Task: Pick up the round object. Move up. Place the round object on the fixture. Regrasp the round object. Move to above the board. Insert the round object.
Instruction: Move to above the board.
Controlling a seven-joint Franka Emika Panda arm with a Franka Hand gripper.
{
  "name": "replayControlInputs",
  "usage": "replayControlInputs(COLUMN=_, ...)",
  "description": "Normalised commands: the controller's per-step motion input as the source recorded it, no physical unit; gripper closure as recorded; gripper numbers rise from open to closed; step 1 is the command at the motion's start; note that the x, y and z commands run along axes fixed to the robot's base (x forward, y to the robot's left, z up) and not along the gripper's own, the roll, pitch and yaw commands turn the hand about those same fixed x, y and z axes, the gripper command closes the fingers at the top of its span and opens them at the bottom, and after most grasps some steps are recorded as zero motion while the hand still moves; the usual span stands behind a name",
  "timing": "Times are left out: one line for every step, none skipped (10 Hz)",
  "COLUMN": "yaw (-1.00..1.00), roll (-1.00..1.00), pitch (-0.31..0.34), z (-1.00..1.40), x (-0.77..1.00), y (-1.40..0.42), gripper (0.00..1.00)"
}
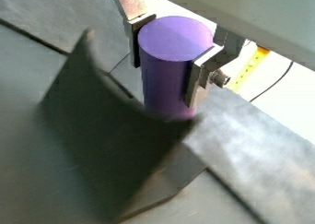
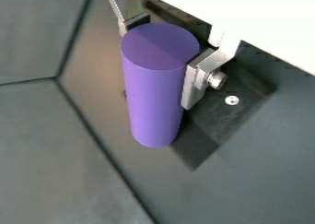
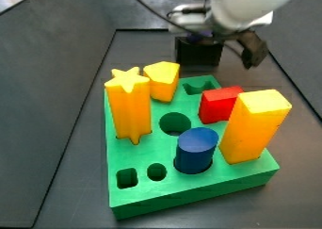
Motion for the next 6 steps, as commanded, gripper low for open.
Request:
replayControlInputs(yaw=-0.03, roll=0.01, pitch=-0.362, z=1.00, x=0.07, y=0.14, gripper=1.00)
replayControlInputs(yaw=-0.11, roll=0.00, pitch=-0.328, z=1.00, x=0.06, y=0.13, gripper=1.00)
replayControlInputs(yaw=-0.19, roll=-0.02, pitch=-0.279, z=1.00, x=0.04, y=0.13, gripper=1.00)
replayControlInputs(yaw=-0.23, roll=-0.03, pitch=-0.253, z=1.00, x=0.04, y=0.13, gripper=1.00)
replayControlInputs(yaw=-0.28, roll=-0.06, pitch=-0.177, z=1.00, x=0.02, y=0.13, gripper=1.00)
replayControlInputs(yaw=-0.29, roll=-0.07, pitch=-0.145, z=1.00, x=0.01, y=0.13, gripper=1.00)
